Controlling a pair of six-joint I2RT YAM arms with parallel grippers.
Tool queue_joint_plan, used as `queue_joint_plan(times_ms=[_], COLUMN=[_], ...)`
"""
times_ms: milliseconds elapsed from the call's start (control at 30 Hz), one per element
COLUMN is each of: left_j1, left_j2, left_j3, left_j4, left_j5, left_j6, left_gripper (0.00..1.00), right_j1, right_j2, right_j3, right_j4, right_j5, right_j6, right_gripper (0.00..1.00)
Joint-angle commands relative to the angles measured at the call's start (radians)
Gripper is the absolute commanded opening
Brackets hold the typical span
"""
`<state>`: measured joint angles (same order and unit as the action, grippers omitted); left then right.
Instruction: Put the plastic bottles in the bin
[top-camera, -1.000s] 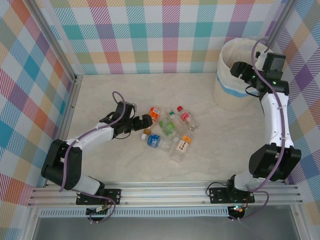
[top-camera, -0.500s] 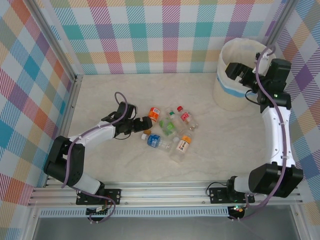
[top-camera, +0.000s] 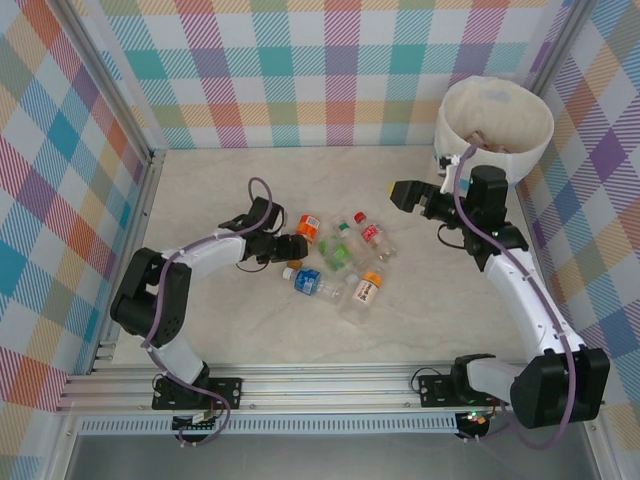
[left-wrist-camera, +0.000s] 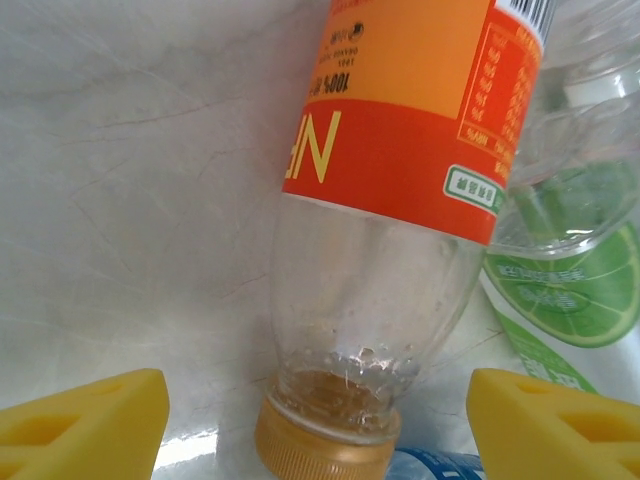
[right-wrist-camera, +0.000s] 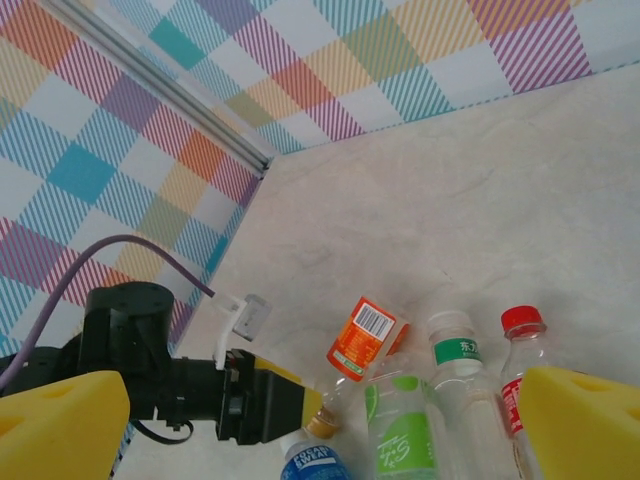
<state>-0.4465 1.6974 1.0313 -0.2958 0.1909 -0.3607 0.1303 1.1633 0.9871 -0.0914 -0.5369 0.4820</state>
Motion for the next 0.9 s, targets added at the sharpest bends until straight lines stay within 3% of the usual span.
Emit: queue_joint_plan(times_ms=[0, 133, 467, 700, 867], left_j1=[-0.026, -0.04, -0.041, -0.04, -0.04], left_j2=[0.028, 0.073, 0.183, 0.19, 0.15], left_j3=[0.026, 0.039, 0.128, 0.13, 0.11], left_j4=[-0.024, -0.012, -0.041, -0.03, -0.018], left_j5=[0.014, -0.015, -0.092, -0.077, -0.088], left_j6=[0.047, 0.073, 0.105, 0.11, 0.126], left_gripper=[0.78, 0.76, 0.55, 0.41, 0.22], right_j1=[0.003, 0.011, 0.04, 0.065, 0.09], right_j2=[-0.024, -0.017, -0.003, 0.042, 0.068], right_j3=[-0.052, -0.048, -0.048, -0.028, -0.012], right_j4=[0.186, 0.178, 0.144, 0.147, 0.135], right_j5=[0.066, 0.051, 0.071, 0.078, 0.093], right_j6=[0.115, 0.155, 0.139, 0.138, 0.136], right_gripper=[1.0, 1.0, 1.0, 1.0, 1.0])
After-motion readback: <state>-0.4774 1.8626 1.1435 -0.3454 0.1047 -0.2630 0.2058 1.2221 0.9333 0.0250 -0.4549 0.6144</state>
